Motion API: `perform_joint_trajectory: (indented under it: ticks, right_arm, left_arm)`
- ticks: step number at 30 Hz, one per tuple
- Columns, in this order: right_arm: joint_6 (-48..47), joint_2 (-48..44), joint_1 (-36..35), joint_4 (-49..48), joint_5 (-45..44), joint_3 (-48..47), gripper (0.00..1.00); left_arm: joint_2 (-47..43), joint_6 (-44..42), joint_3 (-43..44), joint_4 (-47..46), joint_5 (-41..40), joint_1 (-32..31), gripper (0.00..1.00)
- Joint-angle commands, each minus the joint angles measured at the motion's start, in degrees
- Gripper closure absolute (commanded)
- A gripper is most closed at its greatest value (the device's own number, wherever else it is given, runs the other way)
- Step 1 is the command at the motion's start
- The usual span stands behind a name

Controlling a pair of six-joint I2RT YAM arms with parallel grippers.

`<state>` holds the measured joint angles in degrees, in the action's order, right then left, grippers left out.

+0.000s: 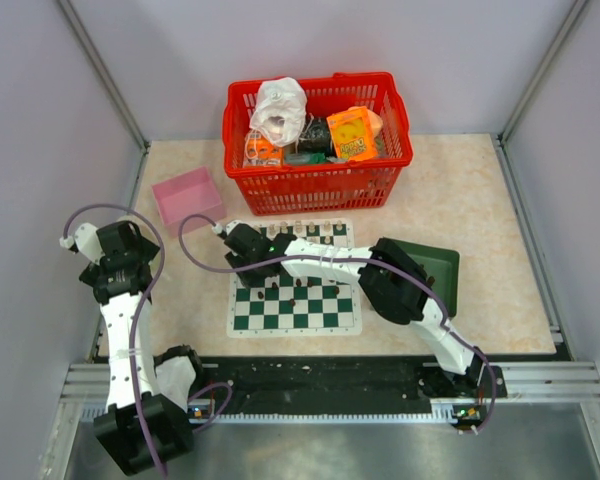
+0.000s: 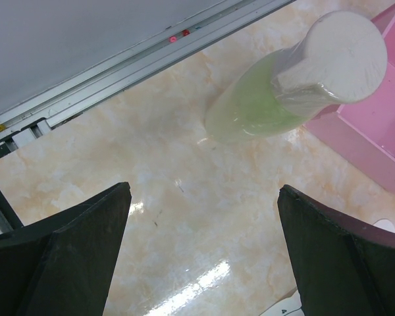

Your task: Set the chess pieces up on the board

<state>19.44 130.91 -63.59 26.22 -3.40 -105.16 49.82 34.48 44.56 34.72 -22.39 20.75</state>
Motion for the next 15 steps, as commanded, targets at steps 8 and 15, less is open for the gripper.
perform_joint_trajectory:
  ticks: [8, 15]
  right_arm:
    - [-0.37, 0.4, -0.83, -0.55, -0.12, -4.35, 0.7]
    - [-0.54, 0.66, -0.74, -0.03, -0.73, -4.35, 0.76]
  left_arm:
    - [-0.87, -0.29, 1.59, -1.41, -0.46, 0.43, 0.01]
    - [-0.78, -0.38, 1.5, -1.58, -0.2, 0.43, 0.01]
